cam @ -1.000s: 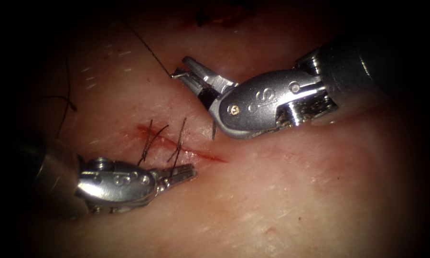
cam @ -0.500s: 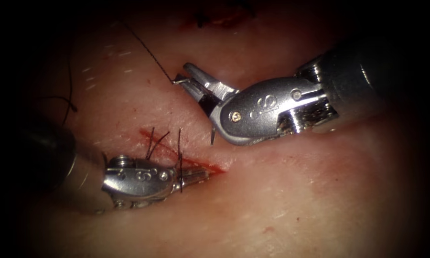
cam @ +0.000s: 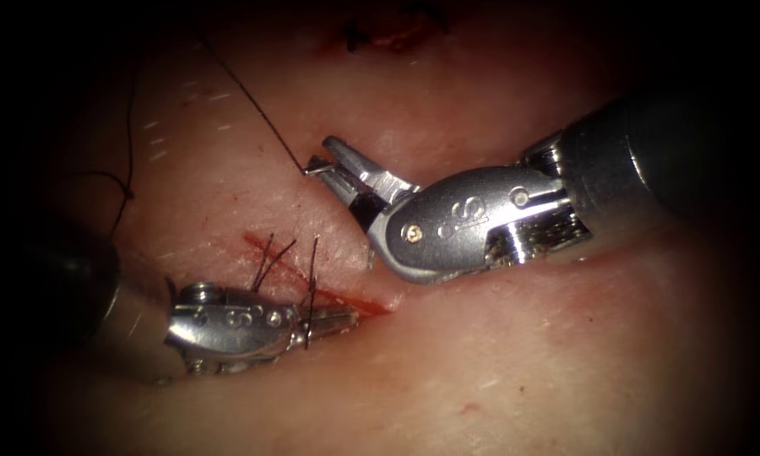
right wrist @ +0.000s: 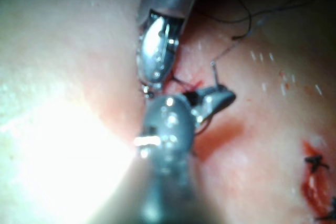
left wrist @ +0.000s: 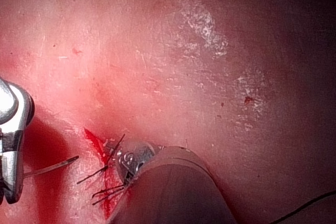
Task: Wound Closure
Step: Use the right grasper to pass the needle through the top of the incision, then push the needle through the top of the incision
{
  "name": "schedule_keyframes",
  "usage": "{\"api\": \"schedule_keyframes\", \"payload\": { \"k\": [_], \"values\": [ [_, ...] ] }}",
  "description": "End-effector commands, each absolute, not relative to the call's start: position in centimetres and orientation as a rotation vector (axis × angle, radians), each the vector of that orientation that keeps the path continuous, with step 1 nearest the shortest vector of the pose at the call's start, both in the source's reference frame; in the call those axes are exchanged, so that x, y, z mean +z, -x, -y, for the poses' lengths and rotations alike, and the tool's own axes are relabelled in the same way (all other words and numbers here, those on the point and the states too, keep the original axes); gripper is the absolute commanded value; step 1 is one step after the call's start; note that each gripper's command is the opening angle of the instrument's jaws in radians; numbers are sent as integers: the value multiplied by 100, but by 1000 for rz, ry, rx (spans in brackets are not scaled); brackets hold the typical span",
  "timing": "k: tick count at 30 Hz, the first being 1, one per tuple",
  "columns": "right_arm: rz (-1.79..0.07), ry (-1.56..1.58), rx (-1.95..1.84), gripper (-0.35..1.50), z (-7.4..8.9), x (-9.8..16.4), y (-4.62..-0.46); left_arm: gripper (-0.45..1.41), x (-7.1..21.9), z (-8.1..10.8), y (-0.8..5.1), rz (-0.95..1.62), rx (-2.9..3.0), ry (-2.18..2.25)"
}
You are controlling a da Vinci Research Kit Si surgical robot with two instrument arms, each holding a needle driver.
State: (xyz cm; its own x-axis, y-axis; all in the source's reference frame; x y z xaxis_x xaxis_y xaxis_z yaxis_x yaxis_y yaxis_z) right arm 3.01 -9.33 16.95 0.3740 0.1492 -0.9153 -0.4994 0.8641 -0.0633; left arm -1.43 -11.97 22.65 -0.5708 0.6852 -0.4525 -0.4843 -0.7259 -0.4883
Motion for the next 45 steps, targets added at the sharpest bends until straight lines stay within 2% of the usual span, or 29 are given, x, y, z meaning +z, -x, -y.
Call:
{"api": "schedule_keyframes", "payload": {
  "k": [1,20,26,35,40,45],
  "values": [
    [-1117,349,434,-35,947,1695,-309,-45,2261,1213,154,419,2271,835],
    [-1129,176,728,-35,925,1686,-293,-45,2266,1221,138,437,2301,806],
    [-1075,78,828,-35,921,1695,-287,-45,2268,1223,133,438,2307,806],
    [-1058,118,645,-35,929,1704,-295,-45,2267,1225,122,442,2315,807],
    [-1066,196,414,-35,933,1700,-312,-43,2267,1225,121,439,2315,806],
    [-1082,187,382,-35,939,1695,-326,-40,2267,1225,120,441,2318,803]
  ]
}}
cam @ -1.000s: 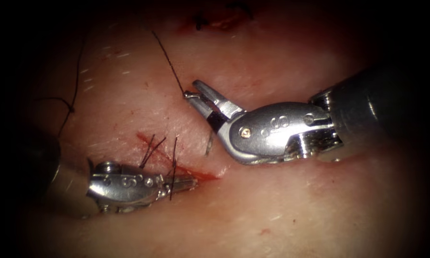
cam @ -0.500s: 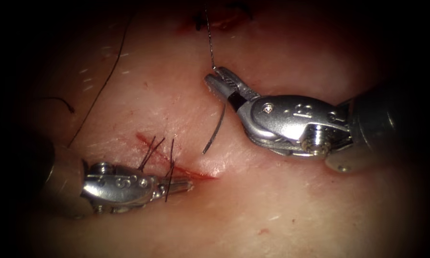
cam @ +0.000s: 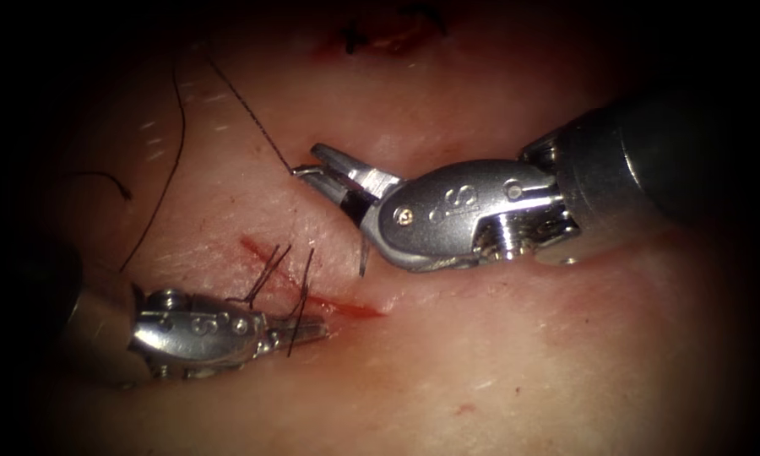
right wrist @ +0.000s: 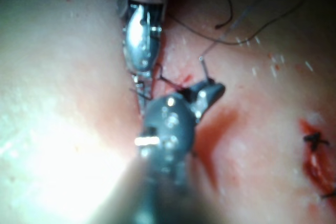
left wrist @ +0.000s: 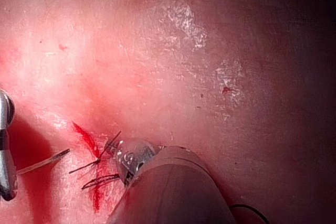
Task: Wound Closure
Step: Push the needle through the top of the incision, then throw the needle through the top of the incision
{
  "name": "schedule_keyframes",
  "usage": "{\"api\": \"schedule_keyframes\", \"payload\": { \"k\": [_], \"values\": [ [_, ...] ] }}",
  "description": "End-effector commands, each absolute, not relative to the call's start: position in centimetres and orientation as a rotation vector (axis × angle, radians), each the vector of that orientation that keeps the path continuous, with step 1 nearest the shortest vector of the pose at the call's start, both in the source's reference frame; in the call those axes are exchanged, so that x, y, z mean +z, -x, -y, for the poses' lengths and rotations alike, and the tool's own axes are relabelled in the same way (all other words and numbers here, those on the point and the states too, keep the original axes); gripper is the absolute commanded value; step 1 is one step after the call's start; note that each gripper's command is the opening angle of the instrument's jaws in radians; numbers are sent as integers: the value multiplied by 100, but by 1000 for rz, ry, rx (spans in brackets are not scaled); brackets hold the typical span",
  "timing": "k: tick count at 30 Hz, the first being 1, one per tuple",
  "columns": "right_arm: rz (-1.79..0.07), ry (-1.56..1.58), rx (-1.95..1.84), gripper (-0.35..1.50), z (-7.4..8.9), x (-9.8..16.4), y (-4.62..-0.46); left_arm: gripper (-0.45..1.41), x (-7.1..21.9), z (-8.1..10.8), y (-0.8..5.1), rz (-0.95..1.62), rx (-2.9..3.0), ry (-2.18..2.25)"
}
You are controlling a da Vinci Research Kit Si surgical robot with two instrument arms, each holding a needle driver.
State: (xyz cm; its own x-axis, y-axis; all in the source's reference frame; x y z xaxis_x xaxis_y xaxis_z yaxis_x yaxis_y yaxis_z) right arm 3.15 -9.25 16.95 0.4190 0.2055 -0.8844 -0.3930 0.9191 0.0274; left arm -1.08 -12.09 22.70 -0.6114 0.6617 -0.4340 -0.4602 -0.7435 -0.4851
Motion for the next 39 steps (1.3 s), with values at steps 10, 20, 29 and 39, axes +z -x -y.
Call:
{"api": "schedule_keyframes", "payload": {
  "k": [10,20,29,39],
  "values": [
    [-1079,-11,653,-35,944,1705,-320,-38,2269,1225,118,440,2323,797],
    [-1058,-54,712,-35,948,1716,-319,-38,2269,1225,117,437,2324,796],
    [-1036,-142,879,-35,946,1715,-310,-38,2271,1226,120,433,2323,791],
    [-968,-212,992,-35,947,1714,-308,-40,2271,1227,120,432,2323,791]
  ]
}}
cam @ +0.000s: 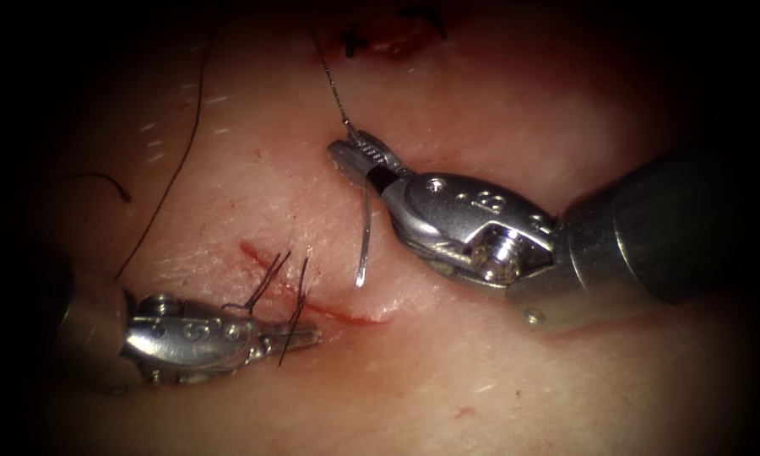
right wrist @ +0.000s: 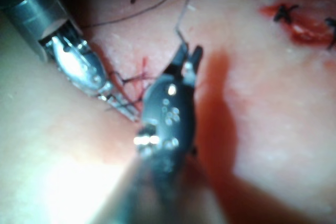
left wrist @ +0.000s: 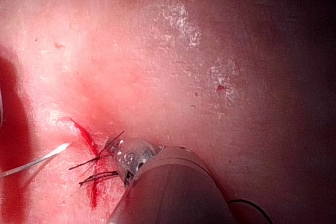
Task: Wound Closure
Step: Throw the needle through the top of the incision
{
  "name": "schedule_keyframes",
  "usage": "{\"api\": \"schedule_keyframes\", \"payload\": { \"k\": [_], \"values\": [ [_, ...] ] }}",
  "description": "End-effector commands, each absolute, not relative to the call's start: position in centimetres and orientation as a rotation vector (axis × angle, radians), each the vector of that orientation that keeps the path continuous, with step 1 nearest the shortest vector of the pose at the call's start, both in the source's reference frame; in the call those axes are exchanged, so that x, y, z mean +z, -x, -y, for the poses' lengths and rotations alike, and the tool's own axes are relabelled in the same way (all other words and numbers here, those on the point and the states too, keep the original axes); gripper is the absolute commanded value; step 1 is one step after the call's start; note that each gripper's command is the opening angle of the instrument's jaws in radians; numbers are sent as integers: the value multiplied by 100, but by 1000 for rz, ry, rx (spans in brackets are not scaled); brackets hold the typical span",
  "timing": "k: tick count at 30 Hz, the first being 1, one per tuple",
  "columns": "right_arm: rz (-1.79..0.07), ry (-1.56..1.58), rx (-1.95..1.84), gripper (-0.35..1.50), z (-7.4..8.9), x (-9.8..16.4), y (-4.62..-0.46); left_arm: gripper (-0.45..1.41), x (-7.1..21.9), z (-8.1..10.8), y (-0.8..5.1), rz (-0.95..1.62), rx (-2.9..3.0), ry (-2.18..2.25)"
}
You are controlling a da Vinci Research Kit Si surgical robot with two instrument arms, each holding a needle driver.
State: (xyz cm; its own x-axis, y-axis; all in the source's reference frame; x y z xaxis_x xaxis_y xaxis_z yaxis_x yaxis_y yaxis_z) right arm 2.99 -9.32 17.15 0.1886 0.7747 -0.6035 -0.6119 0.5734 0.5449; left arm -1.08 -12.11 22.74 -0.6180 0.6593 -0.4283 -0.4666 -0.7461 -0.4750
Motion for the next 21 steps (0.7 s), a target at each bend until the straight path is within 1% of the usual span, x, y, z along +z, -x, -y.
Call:
{"api": "schedule_keyframes", "payload": {
  "k": [1,7,21],
  "values": [
    [-959,-217,996,-35,947,1715,-308,-40,2271,1227,120,432,2323,791],
    [-895,-264,1055,-35,953,1720,-309,-40,2270,1227,119,433,2324,791],
    [-851,-378,1109,-35,965,1721,-314,-42,2270,1227,117,435,2325,792]
  ]
}}
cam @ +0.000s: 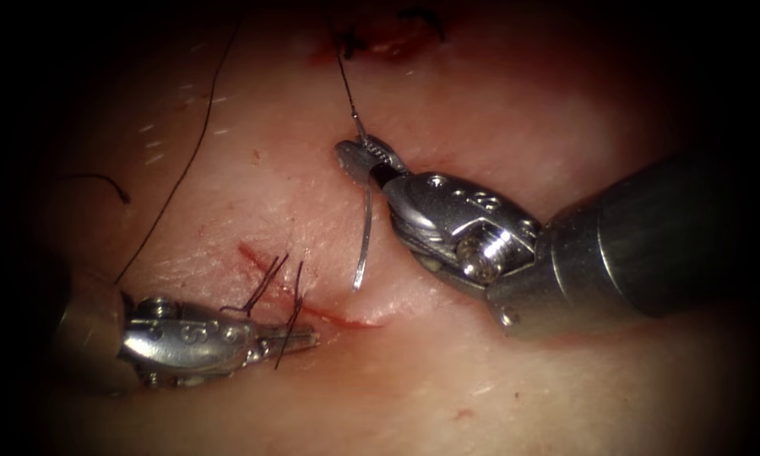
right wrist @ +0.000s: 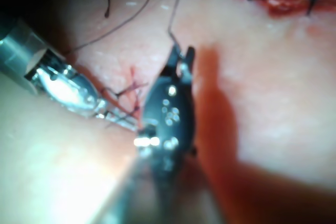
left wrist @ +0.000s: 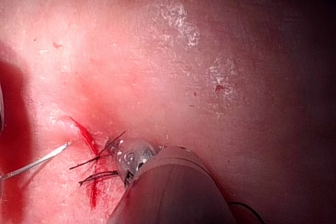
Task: Wound Closure
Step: Throw the needle through the top of the incision
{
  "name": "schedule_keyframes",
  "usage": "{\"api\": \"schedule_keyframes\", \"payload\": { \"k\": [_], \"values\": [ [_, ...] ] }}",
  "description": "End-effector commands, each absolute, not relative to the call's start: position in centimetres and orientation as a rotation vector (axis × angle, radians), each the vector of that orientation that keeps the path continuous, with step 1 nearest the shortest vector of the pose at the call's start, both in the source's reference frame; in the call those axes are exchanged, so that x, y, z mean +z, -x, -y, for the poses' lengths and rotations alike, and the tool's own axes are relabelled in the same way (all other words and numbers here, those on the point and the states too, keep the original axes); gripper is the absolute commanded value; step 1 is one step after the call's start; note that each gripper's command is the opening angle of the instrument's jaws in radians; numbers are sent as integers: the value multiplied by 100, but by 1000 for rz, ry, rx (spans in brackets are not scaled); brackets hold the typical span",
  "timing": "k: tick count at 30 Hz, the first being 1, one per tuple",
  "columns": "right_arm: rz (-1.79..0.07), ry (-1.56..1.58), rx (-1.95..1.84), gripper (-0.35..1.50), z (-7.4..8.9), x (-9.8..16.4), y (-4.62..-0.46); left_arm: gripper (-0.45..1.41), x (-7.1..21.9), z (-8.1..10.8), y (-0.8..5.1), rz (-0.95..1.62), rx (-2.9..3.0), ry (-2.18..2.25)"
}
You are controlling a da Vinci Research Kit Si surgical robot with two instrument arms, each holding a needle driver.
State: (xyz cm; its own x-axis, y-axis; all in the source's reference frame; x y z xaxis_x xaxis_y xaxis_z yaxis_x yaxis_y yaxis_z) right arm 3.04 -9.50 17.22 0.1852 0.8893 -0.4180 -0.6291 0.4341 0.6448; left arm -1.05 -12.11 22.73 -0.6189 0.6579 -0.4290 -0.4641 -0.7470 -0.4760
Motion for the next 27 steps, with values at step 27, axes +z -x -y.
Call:
{"api": "schedule_keyframes", "payload": {
  "k": [27],
  "values": [
    [-703,-541,1318,-35,961,1725,-307,-43,2269,1227,116,429,2325,790]
  ]
}}
